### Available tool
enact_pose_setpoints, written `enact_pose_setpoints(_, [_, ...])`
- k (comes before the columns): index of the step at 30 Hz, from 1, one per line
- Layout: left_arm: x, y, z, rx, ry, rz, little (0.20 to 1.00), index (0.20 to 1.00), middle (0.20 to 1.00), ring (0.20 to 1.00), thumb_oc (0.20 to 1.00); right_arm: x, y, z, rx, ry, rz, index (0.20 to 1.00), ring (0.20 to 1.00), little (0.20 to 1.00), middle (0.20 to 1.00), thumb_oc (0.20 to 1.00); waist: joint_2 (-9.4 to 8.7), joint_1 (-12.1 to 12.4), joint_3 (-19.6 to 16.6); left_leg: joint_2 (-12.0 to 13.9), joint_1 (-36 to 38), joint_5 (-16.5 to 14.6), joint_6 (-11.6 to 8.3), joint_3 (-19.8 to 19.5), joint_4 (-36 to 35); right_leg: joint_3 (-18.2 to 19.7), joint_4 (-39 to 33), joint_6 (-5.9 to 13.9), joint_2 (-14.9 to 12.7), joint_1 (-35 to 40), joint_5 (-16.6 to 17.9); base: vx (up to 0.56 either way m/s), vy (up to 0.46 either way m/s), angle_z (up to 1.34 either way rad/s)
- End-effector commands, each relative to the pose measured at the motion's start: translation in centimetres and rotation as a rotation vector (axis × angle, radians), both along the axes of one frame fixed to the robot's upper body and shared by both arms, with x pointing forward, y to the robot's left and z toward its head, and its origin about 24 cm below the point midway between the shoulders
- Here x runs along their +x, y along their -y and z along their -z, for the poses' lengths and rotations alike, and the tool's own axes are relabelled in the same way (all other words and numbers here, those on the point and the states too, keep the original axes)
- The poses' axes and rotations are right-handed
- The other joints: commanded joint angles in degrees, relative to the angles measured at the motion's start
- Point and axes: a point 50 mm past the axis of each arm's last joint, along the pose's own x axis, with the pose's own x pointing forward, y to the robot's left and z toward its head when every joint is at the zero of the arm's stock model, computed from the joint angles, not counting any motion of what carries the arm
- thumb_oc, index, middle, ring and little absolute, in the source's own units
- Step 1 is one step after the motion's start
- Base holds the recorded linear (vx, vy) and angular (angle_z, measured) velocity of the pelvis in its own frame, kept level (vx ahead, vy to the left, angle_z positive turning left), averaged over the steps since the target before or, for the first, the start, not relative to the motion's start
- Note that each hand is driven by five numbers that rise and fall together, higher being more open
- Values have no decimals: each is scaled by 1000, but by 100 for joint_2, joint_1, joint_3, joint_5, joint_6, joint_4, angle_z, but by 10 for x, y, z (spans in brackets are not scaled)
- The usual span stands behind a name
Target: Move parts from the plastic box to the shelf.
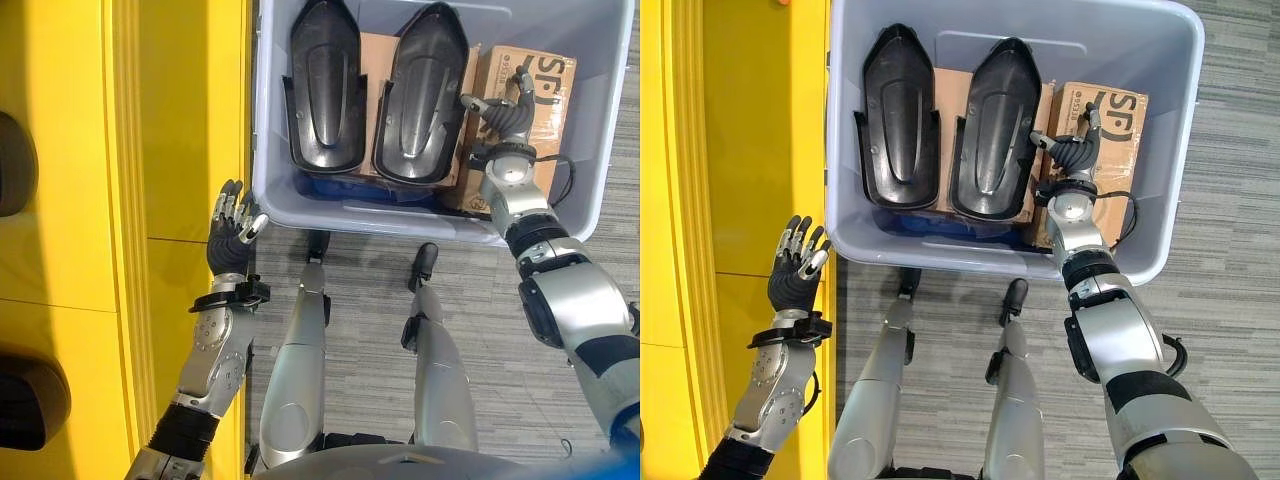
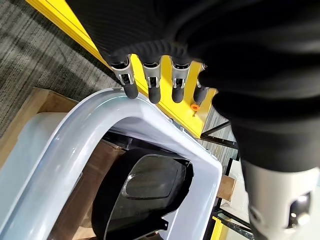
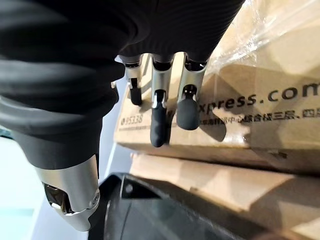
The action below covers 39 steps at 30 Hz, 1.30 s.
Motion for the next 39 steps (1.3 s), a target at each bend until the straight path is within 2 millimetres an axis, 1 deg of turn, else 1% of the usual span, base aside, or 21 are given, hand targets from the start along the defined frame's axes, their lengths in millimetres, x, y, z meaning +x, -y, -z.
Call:
enact_pose_setpoints(1, [-3, -4, -31, 6, 161, -27, 1000, 1000, 1000, 1000, 1000, -13, -21, 72, 11, -225, -59, 1000, 1000, 1000, 1000, 1000, 151, 73, 431, -183, 204, -672, 381, 395, 158, -36, 344, 217, -120, 500, -612, 0, 0, 0])
enact_pose_setpoints(3, [-4, -8, -30, 5, 152, -50, 1000, 1000, 1000, 1000, 1000, -18, -27, 66, 26, -165, -81, 1000, 1000, 1000, 1000, 1000, 92, 2, 431, -182, 236, -688, 383, 404, 156, -20, 343, 217, -123, 520, -615, 0, 0, 0])
enact_pose_setpoints(5, [-5, -14, -29, 6, 143, -87, 1000, 1000, 1000, 1000, 1000, -30, -36, 57, 18, -59, -131, 1000, 1000, 1000, 1000, 1000, -11, -140, 431, -170, 281, -709, 397, 425, 161, 7, 338, 212, -131, 548, -609, 0, 0, 0])
enact_pose_setpoints(7, [-5, -17, -29, 11, 141, -108, 1000, 1000, 1000, 1000, 1000, -38, -38, 51, 7, -2, -155, 1000, 1000, 1000, 1000, 1000, -57, -207, 431, -156, 292, -703, 392, 441, 159, 1, 331, 217, -141, 562, -601, 0, 0, 0])
enact_pose_setpoints(8, [-6, -19, -29, 11, 139, -118, 1000, 1000, 1000, 1000, 1000, -43, -39, 50, 18, 18, -162, 1000, 1000, 1000, 1000, 1000, -84, -239, 431, -147, 299, -700, 393, 448, 151, 2, 326, 219, -144, 569, -598, 0, 0, 0])
enact_pose_setpoints(9, [-6, -19, -29, 11, 139, -117, 1000, 1000, 1000, 1000, 1000, -43, -39, 51, 18, 17, -162, 1000, 1000, 1000, 1000, 1000, -85, -238, 431, -148, 305, -700, 393, 449, 149, 3, 325, 219, -145, 574, -598, 0, 0, 0])
enact_pose_setpoints(11, [-8, -24, -28, 10, 130, -155, 1000, 1000, 1000, 1000, 1000, -62, -42, 45, 19, 101, -200, 1000, 1000, 1000, 1000, 1000, -168, -342, 431, -139, 331, -702, 401, 460, 156, 17, 302, 221, -144, 616, -589, -6, -4, -2])
enact_pose_setpoints(12, [-8, -24, -28, 10, 130, -154, 1000, 1000, 1000, 1000, 1000, -62, -42, 45, 19, 101, -200, 1000, 1000, 1000, 1000, 1000, -168, -342, 431, -139, 332, -702, 401, 460, 155, 17, 301, 221, -144, 617, -589, 0, 0, 0])
enact_pose_setpoints(14, [-9, -27, -26, 12, 122, -171, 1000, 1000, 1000, 1000, 1000, -73, -44, 44, 23, 138, -227, 1000, 1000, 1000, 1000, 1000, -207, -389, 431, -123, 347, -703, 402, 459, 157, 17, 306, 223, -142, 632, -593, -3, 2, -2])
enact_pose_setpoints(18, [-12, -30, -26, 19, 115, -189, 1000, 1000, 1000, 1000, 1000, -86, -48, 40, 25, 188, -269, 1000, 1000, 1000, 1000, 1000, -239, -436, 431, -133, 373, -705, 412, 458, 156, 25, 288, 234, -150, 660, -585, 0, 0, 0])
enact_pose_setpoints(22, [-14, -32, -23, 11, 102, -210, 1000, 1000, 1000, 1000, 1000, -90, -51, 32, 23, 226, -277, 1000, 1000, 1000, 1000, 1000, -229, -419, 431, -138, 416, -694, 416, 457, 114, 14, 264, 233, -148, 699, -589, 0, 0, 0])
enact_pose_setpoints(26, [-13, -31, -23, 8, 103, -209, 1000, 1000, 1000, 1000, 1000, -88, -52, 28, 27, 241, -270, 1000, 1000, 1000, 1000, 1000, -218, -414, 431, -140, 419, -704, 420, 453, 126, 10, 275, 230, -146, 698, -603, 0, 0, 0])
enact_pose_setpoints(32, [-13, -30, -26, 6, 115, -201, 1000, 1000, 1000, 1000, 1000, -83, -55, 15, 40, 279, -263, 1000, 1000, 1000, 1000, 1000, -214, -379, 431, -137, 464, -701, 427, 454, 91, 3, 261, 230, -127, 743, -612, 0, 0, 0])
enact_pose_setpoints(39, [-13, -28, -26, 3, 114, -197, 1000, 1000, 1000, 1000, 1000, -77, -60, 8, 52, 289, -272, 1000, 1000, 1000, 1000, 1000, -194, -319, 431, -138, 516, -686, 425, 451, 41, -19, 269, 224, -120, 768, -630, 0, 0, 0])
